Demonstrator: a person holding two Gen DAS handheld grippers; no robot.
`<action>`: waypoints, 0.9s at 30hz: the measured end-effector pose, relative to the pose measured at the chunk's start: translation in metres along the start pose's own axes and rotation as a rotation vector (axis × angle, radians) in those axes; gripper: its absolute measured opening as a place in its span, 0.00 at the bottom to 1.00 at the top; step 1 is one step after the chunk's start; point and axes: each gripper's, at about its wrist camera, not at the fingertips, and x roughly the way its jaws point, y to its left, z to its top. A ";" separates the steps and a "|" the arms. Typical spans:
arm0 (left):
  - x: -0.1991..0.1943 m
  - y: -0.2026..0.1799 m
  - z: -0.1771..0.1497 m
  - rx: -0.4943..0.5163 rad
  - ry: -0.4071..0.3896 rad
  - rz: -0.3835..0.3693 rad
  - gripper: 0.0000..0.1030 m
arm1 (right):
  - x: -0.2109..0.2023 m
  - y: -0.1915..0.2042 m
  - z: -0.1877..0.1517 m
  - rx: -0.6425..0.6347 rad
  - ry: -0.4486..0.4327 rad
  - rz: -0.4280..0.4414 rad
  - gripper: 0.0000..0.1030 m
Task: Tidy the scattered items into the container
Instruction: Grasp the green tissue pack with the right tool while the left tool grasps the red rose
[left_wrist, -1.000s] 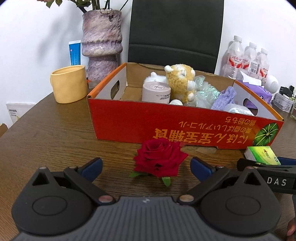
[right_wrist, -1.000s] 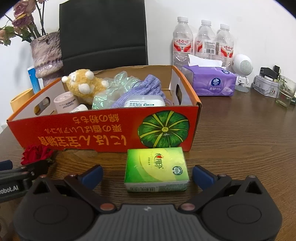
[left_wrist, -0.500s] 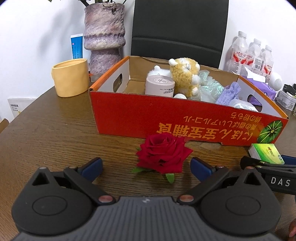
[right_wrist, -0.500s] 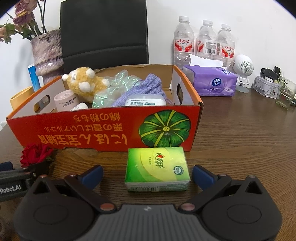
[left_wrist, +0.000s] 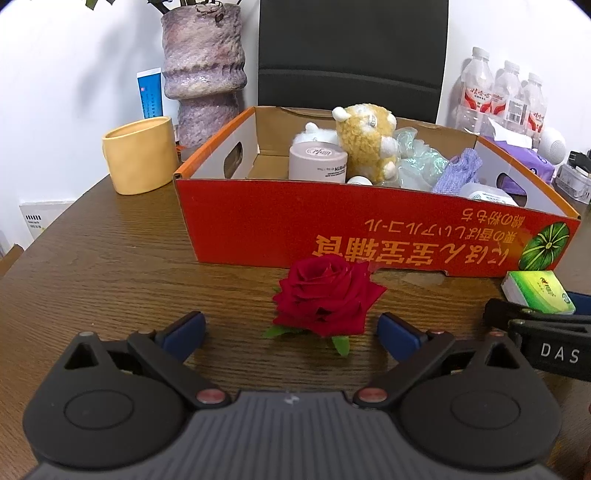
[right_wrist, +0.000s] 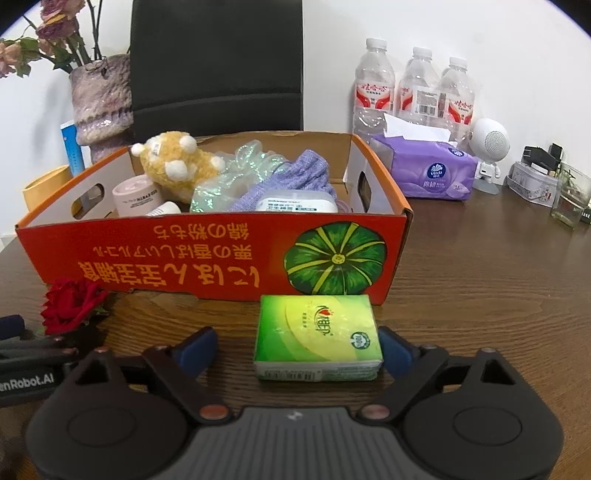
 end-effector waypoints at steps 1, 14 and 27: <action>0.000 0.000 0.000 0.000 -0.001 0.001 0.97 | 0.000 0.000 0.000 -0.001 -0.001 0.001 0.86; -0.004 0.003 -0.001 -0.004 -0.016 0.007 0.84 | -0.003 0.001 0.000 -0.013 -0.015 0.018 0.73; -0.008 0.002 -0.002 0.014 -0.033 -0.007 0.66 | -0.005 0.004 0.000 -0.031 -0.023 0.039 0.63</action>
